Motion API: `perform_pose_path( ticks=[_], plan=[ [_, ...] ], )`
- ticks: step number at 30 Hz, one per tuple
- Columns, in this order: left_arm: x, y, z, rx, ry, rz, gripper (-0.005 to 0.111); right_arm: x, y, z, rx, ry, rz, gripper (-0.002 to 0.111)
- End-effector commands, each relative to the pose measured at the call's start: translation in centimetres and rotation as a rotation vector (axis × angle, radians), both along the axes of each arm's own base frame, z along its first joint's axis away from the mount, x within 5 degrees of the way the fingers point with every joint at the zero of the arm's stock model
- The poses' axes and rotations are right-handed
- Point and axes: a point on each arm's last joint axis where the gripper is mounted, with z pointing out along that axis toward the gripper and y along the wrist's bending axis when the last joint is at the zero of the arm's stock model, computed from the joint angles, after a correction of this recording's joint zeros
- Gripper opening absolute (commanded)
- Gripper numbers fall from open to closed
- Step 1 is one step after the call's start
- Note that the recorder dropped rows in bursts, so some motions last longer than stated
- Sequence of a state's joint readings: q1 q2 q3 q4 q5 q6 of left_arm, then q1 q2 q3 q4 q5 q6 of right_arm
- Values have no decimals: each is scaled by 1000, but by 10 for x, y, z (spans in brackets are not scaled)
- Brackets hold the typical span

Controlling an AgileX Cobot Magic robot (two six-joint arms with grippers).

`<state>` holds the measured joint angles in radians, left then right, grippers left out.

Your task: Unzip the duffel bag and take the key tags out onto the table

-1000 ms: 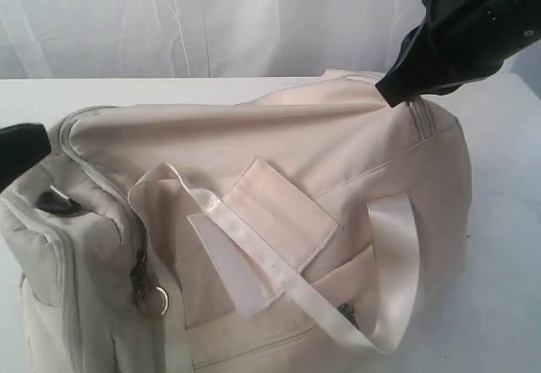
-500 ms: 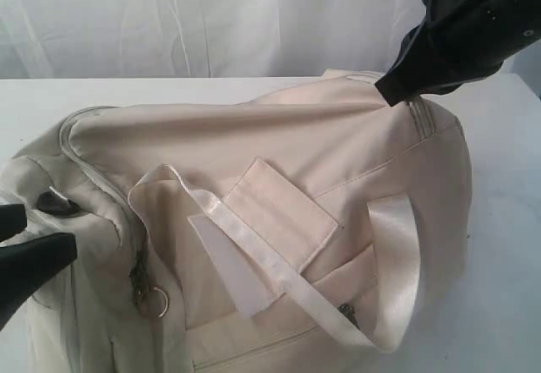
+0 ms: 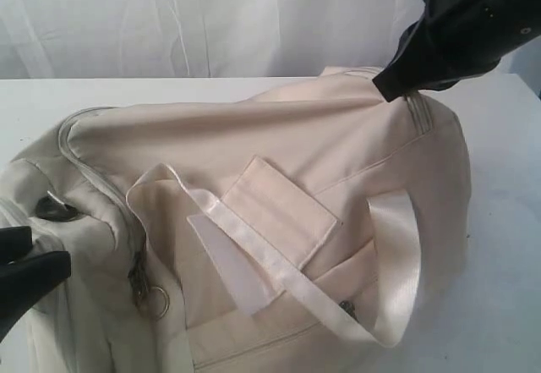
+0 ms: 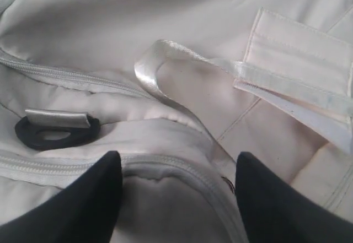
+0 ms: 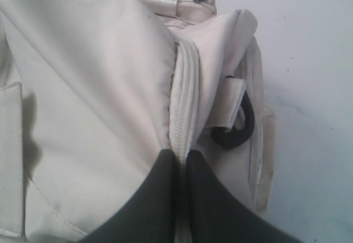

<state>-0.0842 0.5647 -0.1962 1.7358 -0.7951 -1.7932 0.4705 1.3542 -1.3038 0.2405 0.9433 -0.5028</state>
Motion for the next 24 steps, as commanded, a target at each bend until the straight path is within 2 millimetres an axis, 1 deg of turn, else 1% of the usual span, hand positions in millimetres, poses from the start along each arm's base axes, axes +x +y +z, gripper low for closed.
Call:
perform_pose_path(
  ticks=[1, 5, 7, 10, 12, 14, 16, 17, 19, 21, 22, 24],
  plan=[
    [3, 2, -5, 15, 25, 30, 63, 5, -1, 23, 95, -164, -51, 0],
    [8, 2, -10, 22, 73, 37, 62, 8, 2, 28, 169, -190, -80, 1],
    [10, 3, -12, 26, 90, 43, 57, 9, 4, 30, 207, -201, -89, 5],
    [12, 3, -15, 31, 113, 44, 39, 8, 6, 32, 256, -192, -95, 16],
    [14, 4, -16, 37, 118, 57, 24, 9, 6, 33, 266, -204, -99, 25],
    [15, 5, -16, 44, 119, 76, 12, 10, 6, 35, 270, -229, -100, 35],
    [16, 7, -16, 51, 117, 94, 2, 12, 6, 38, 277, -262, -103, 41],
    [17, 8, -17, 59, 113, 108, 0, 13, 5, 40, 281, -289, -109, 44],
    [18, 10, -17, 66, 110, 128, 0, 16, 5, 42, 281, -334, -114, 45],
    [18, 10, -17, 70, 109, 137, 0, 22, 5, 40, 252, -375, -113, 48],
    [18, 10, -17, 69, 109, 136, 0, 26, 6, 37, 228, -385, -110, 51],
    [18, 10, -17, 67, 110, 131, 0, 35, 9, 26, 184, -373, -106, 64]
  ],
)
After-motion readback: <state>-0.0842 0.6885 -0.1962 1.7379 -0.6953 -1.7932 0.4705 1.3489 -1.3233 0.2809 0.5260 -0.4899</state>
